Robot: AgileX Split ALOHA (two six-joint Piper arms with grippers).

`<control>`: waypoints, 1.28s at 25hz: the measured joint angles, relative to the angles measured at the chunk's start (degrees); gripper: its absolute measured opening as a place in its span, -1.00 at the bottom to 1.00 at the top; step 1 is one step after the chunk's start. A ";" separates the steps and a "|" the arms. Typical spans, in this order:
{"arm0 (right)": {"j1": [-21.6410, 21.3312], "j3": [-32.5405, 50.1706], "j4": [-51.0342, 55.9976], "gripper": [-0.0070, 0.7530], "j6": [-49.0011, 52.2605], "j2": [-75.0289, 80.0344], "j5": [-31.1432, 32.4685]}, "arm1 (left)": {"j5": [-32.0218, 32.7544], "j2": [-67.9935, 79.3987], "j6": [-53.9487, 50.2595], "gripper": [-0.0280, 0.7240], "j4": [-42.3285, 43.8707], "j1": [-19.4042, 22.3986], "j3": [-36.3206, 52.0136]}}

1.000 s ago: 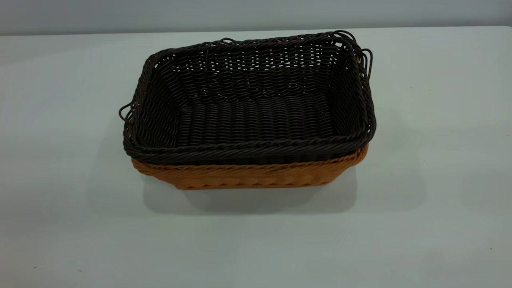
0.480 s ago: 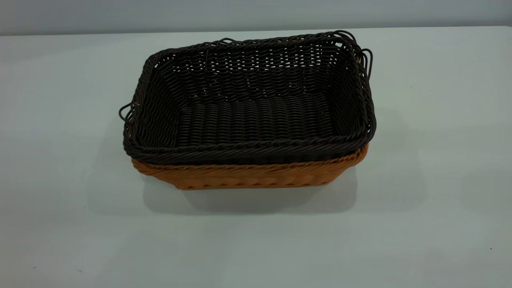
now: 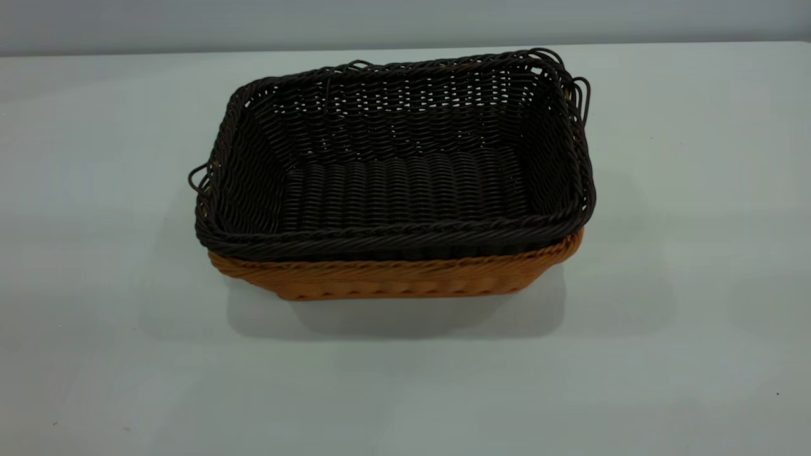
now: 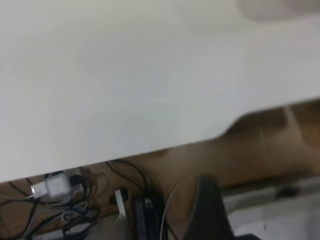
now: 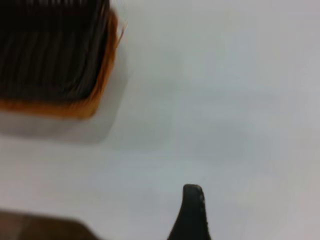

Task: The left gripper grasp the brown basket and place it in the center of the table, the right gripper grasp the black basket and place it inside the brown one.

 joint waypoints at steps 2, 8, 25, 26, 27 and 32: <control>-0.13 0.00 0.00 0.47 0.00 -4.32 0.06 | 0.05 -2.79 0.00 0.39 0.04 3.79 0.00; -0.13 -0.05 0.12 0.47 0.00 -7.47 0.89 | 0.50 -14.28 0.00 0.39 0.06 10.24 0.00; -0.13 -0.05 0.12 0.47 0.00 -7.52 0.96 | 1.60 -22.93 -0.06 0.39 0.00 11.87 0.00; -0.13 -0.05 0.12 0.47 0.00 -7.52 0.96 | 1.60 -22.93 -0.06 0.39 0.00 11.87 0.00; -0.13 -0.05 0.12 0.47 0.00 -7.52 0.96 | 1.60 -22.93 -0.06 0.39 0.00 11.87 0.00; -0.13 -0.05 0.12 0.47 0.00 -7.52 0.96 | 1.60 -22.93 -0.06 0.39 0.00 11.87 0.00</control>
